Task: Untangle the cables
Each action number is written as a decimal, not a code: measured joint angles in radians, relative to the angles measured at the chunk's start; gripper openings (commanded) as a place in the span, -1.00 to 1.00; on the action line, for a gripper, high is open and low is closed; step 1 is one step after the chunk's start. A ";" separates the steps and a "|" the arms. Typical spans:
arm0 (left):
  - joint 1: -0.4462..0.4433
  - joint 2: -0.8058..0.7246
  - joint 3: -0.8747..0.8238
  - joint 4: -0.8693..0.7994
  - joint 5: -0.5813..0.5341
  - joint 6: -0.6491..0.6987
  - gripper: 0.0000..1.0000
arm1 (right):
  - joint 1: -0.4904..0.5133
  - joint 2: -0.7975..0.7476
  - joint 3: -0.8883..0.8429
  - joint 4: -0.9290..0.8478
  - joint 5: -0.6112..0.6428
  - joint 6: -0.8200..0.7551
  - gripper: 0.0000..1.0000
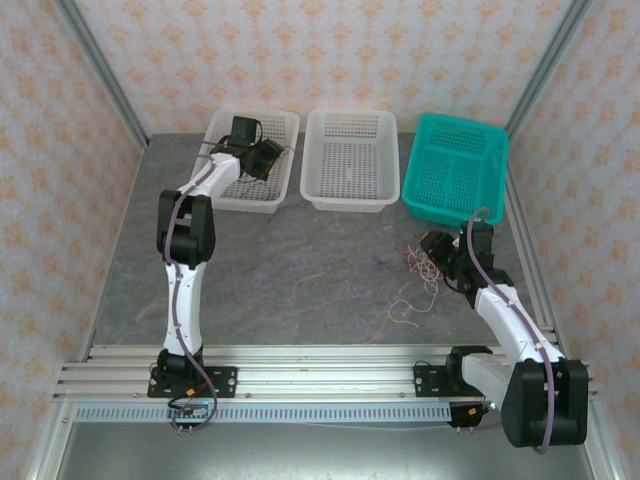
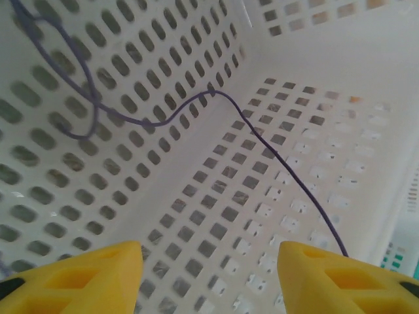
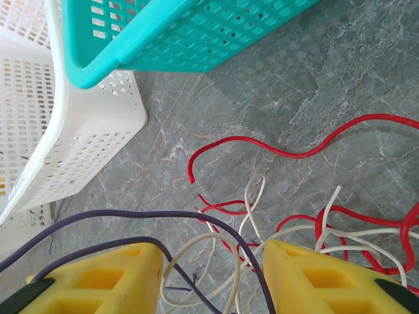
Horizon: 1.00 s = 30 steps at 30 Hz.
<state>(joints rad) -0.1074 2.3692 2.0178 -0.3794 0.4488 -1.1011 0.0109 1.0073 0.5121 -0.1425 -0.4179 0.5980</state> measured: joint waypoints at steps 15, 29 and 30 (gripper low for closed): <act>0.000 0.233 0.350 -0.034 0.105 -0.243 0.05 | 0.000 0.013 0.002 -0.016 0.010 -0.028 -0.11; 0.001 0.286 0.394 -0.055 0.139 -0.273 -1.00 | 0.002 0.034 0.010 -0.023 0.018 -0.045 -0.11; 0.003 0.284 0.394 -0.059 0.139 -0.264 -1.00 | 0.002 0.034 0.010 -0.023 0.018 -0.045 -0.11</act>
<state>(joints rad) -0.1047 2.6530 2.4119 -0.4385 0.5880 -1.3647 0.0124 1.0416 0.5220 -0.1658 -0.4000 0.5526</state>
